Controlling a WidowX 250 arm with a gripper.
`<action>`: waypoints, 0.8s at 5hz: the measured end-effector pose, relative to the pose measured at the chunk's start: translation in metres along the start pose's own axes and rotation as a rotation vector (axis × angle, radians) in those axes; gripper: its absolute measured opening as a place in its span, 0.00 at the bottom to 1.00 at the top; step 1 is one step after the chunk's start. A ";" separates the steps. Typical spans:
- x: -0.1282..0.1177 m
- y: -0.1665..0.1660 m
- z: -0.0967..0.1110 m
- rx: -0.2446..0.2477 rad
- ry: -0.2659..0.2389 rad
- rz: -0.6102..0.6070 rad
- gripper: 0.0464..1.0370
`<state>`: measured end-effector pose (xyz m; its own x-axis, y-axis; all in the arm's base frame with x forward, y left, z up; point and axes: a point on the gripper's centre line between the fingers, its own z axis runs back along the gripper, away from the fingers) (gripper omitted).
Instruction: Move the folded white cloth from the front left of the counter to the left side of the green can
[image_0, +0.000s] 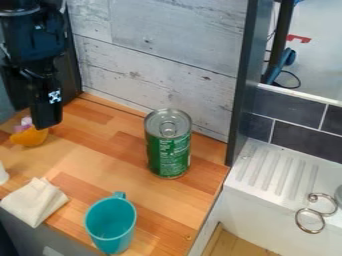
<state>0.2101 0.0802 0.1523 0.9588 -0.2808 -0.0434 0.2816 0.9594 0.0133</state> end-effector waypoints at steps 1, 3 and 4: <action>-0.001 -0.002 -0.005 -0.013 0.015 -0.002 0.96; -0.016 0.011 -0.031 -0.024 0.022 0.056 0.96; -0.028 0.021 -0.056 -0.036 0.082 0.098 0.96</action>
<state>0.1866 0.1094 0.0974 0.9748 -0.1842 -0.1256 0.1838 0.9829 -0.0146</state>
